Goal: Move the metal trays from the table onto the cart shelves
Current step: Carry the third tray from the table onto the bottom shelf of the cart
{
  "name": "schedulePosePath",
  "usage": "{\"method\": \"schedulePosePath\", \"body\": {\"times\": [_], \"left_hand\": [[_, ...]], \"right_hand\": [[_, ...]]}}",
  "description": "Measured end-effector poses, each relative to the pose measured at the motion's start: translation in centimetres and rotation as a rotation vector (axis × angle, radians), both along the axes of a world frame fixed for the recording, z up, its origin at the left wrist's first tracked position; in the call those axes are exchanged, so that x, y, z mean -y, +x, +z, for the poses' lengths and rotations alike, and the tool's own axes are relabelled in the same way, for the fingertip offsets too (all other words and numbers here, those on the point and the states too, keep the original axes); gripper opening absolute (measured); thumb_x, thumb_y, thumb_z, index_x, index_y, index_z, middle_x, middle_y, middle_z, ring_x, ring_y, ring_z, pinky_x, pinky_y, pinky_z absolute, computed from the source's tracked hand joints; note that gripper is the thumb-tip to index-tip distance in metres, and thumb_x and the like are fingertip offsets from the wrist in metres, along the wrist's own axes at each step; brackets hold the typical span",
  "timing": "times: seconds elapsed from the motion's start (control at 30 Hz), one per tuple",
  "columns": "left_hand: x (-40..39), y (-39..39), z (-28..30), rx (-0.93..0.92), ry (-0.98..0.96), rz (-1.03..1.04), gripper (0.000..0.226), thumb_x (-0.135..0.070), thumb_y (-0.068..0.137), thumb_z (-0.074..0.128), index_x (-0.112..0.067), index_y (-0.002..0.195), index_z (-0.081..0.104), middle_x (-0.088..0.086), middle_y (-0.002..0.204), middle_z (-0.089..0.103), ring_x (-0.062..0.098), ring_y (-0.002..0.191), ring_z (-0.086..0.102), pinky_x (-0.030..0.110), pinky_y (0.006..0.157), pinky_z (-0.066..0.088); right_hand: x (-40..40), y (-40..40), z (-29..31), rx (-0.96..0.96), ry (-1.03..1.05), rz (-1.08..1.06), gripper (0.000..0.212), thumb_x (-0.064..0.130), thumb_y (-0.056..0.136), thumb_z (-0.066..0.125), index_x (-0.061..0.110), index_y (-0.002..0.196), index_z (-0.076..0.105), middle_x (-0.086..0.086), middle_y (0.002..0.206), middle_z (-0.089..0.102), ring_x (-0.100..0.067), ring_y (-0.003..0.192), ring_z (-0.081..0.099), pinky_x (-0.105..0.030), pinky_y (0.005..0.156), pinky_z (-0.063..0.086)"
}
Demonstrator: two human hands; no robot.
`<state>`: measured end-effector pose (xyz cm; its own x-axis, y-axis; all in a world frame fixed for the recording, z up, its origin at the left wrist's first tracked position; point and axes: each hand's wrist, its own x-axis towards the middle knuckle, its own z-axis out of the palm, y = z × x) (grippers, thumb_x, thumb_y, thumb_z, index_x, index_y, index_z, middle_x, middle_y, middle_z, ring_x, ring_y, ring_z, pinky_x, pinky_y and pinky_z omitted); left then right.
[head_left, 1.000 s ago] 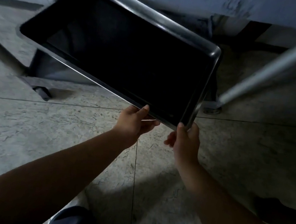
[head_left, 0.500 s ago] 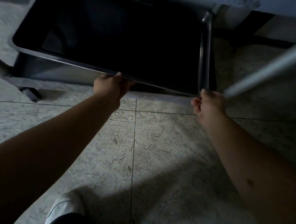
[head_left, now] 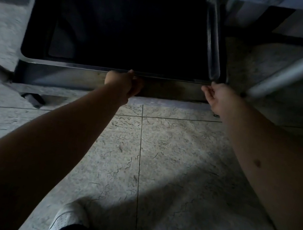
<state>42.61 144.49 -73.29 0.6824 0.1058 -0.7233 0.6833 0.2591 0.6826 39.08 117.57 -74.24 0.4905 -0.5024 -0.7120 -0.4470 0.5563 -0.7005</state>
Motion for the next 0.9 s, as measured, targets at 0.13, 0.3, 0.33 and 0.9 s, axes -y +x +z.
{"method": "schedulePosePath", "body": {"times": [0.13, 0.3, 0.33, 0.9], "left_hand": [[-0.2, 0.0, 0.7, -0.002, 0.071, -0.09, 0.01, -0.018, 0.097, 0.065, -0.01, 0.101, 0.059, 0.01, 0.09, 0.07, 0.016, 0.059, 0.074, 0.031, 0.057, 0.063], [-2.3, -1.5, 1.1, 0.182, 0.387, -0.398, 0.027, -0.026, 0.101, 0.058, -0.006, 0.119, 0.06, 0.013, 0.09, 0.071, 0.018, 0.071, 0.073, 0.034, 0.064, 0.063], [-2.8, -2.0, 1.1, 0.297, 0.561, -0.494, 0.027, -0.031, 0.101, 0.058, -0.009, 0.117, 0.061, 0.012, 0.095, 0.072, 0.019, 0.074, 0.072, 0.038, 0.069, 0.063], [-8.9, -16.8, 26.9, 0.492, 1.462, -1.418, 0.111, -0.098, 0.066, -0.001, -0.035, 0.156, -0.013, 0.008, 0.165, -0.022, 0.035, 0.151, -0.016, 0.071, 0.115, 0.008]], "right_hand": [[0.5, -0.8, 0.0, -0.051, -0.054, 0.11, 0.012, 0.022, 0.097, 0.06, 0.012, 0.091, 0.056, -0.002, 0.086, 0.059, -0.013, 0.075, 0.065, -0.012, 0.046, 0.047], [-1.1, -2.1, 0.3, -0.15, -0.394, 0.334, 0.014, 0.025, 0.097, 0.06, 0.013, 0.09, 0.055, -0.006, 0.093, 0.062, -0.007, 0.059, 0.067, -0.016, 0.044, 0.048], [-1.7, -2.8, 0.4, -0.172, -0.599, 0.436, 0.019, 0.031, 0.093, 0.064, 0.014, 0.099, 0.058, -0.008, 0.1, 0.064, -0.012, 0.067, 0.07, -0.023, 0.052, 0.053], [-11.2, -18.5, 24.0, -0.263, -1.333, 1.545, 0.117, 0.1, 0.061, 0.01, 0.032, 0.153, -0.01, 0.006, 0.161, -0.023, -0.021, 0.146, -0.025, -0.06, 0.114, -0.002]]}}
